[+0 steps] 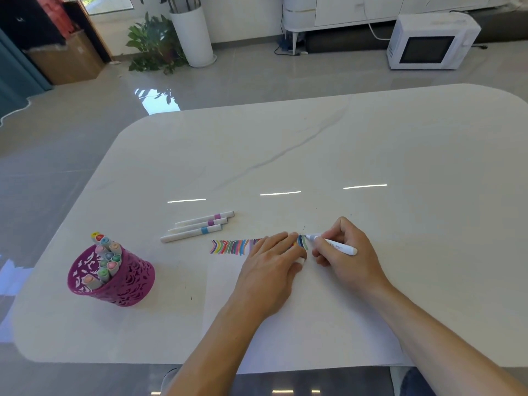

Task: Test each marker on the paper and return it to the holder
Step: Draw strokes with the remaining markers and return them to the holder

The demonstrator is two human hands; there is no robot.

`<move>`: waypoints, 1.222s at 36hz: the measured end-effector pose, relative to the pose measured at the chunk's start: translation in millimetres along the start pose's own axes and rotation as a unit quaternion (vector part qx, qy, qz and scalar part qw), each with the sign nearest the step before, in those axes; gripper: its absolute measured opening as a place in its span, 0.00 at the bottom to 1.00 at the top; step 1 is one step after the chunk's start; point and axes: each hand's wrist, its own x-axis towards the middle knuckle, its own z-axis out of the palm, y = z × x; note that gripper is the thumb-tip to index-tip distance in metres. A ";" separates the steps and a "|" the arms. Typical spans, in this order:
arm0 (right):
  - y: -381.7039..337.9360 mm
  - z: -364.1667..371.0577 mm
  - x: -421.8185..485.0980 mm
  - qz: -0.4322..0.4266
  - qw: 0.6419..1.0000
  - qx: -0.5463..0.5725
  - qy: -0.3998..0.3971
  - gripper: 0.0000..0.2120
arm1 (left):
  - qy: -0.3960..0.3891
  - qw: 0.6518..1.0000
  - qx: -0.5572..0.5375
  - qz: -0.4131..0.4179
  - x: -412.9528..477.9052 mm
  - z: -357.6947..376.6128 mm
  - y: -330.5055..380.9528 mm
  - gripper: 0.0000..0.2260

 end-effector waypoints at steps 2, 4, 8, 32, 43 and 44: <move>0.6 0.3 0.3 -0.003 1.000 -0.003 0.001 0.11 | 0.000 1.000 0.002 -0.001 0.3 -0.2 0.2 0.08; 2.0 0.0 1.6 -0.005 1.000 -0.008 0.000 0.12 | -0.001 1.000 0.003 -0.002 0.7 -0.3 0.2 0.08; 5.2 -1.9 4.4 0.006 1.000 -0.010 -0.005 0.13 | -0.005 1.000 0.000 -0.006 0.6 -0.4 1.5 0.09; 0.4 -3.3 8.1 0.030 0.998 -0.056 0.014 0.17 | 0.007 0.999 -0.025 -0.025 -0.2 2.1 1.6 0.09; -23.1 -13.4 5.5 0.056 0.995 0.077 -0.007 0.17 | -0.005 0.982 -0.159 -0.105 3.3 -4.0 1.2 0.10; -24.5 -15.1 5.6 0.053 0.995 0.080 -0.003 0.15 | -0.004 0.977 -0.179 -0.116 3.5 -5.4 1.7 0.10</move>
